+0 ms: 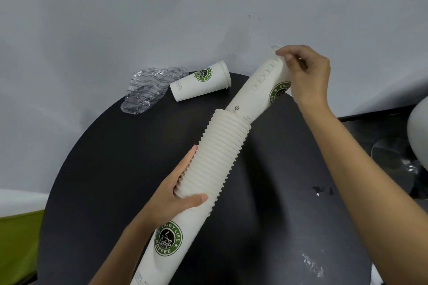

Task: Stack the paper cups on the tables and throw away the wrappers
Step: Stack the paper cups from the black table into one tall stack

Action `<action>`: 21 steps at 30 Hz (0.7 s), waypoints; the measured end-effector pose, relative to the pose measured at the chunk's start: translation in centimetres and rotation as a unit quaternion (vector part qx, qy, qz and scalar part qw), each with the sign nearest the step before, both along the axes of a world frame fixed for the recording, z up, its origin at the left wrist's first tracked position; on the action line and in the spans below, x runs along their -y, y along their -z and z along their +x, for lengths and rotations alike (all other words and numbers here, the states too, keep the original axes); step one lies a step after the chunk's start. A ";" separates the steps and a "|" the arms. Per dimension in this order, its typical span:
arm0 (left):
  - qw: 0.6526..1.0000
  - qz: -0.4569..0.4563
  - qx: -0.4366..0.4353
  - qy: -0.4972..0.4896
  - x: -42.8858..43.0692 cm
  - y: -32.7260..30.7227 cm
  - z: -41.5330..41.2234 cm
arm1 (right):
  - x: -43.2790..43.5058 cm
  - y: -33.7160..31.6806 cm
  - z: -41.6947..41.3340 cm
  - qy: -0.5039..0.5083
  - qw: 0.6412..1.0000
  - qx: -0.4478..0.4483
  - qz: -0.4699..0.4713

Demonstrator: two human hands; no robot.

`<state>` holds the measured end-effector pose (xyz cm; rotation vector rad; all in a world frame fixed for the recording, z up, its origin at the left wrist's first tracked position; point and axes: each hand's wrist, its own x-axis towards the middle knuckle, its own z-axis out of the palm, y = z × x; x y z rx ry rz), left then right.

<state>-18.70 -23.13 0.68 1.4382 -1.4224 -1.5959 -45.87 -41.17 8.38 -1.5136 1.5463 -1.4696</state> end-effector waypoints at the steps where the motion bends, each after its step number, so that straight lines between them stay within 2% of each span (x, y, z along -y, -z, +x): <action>1: 1.000 -0.002 -0.001 0.003 -0.2 -0.1 0.1 | -0.2 0.1 0.5 -0.013 1.000 0.000 0.009; 6: 1.000 -0.003 -0.008 0.003 -0.6 -0.5 0.6 | -1.3 0.9 2.7 -0.086 0.995 -0.003 0.055; 11: 1.000 0.000 -0.007 0.001 -1.3 -0.4 1.4 | -2.0 1.4 3.8 -0.117 0.991 0.018 0.066; 21: 1.000 0.000 -0.010 -0.010 -2.0 -0.6 2.7 | -4.2 2.2 6.5 -0.228 0.965 -0.020 0.125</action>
